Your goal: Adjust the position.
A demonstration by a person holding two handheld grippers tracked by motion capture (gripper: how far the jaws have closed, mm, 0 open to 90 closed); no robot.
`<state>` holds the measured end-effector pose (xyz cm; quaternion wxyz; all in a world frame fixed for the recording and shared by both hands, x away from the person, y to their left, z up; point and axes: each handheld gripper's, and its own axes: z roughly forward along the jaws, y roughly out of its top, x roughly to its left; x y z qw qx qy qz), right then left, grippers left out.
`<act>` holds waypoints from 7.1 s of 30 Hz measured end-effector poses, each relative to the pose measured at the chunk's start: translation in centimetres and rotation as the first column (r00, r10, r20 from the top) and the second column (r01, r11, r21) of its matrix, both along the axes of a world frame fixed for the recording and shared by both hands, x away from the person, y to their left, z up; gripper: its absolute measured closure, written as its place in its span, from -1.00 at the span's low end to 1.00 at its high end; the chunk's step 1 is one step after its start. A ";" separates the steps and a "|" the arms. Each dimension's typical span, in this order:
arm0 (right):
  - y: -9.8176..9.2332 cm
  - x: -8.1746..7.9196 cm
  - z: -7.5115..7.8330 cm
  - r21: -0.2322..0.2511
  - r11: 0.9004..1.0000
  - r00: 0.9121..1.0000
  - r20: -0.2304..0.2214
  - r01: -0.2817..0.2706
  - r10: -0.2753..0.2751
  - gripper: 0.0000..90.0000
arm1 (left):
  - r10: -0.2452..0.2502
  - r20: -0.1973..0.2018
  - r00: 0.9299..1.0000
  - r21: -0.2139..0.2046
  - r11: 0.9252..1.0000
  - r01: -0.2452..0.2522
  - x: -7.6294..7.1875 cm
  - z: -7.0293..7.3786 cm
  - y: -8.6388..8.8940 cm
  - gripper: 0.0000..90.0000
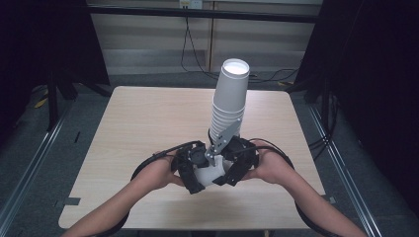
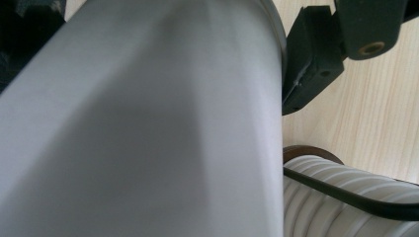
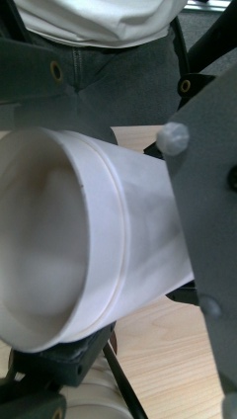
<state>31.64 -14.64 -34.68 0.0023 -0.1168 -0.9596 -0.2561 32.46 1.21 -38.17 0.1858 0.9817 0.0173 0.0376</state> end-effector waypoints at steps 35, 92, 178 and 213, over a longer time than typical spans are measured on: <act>-1.0 0.0 -0.2 0.084 0.996 0.999 -0.029 0.031 -0.029 -0.43 | -0.036 -0.030 0.999 -0.172 0.985 0.030 0.7 0.7 2.2 -0.91; -2.9 0.1 0.1 0.232 0.972 0.999 -0.036 0.036 -0.028 -0.45 | -0.064 -0.142 0.988 -0.438 0.899 -0.005 1.5 -0.7 4.1 -0.77; 0.2 -0.4 -1.4 -0.150 0.988 0.998 -0.047 0.025 -0.033 -0.42 | -0.111 0.056 0.992 -0.067 0.991 0.114 0.2 1.7 1.5 -0.75; -2.4 -0.6 -1.7 0.043 0.999 1.000 0.015 0.022 -0.022 -0.42 | -0.045 -0.094 0.995 -0.357 0.934 0.009 1.3 1.4 3.9 -1.00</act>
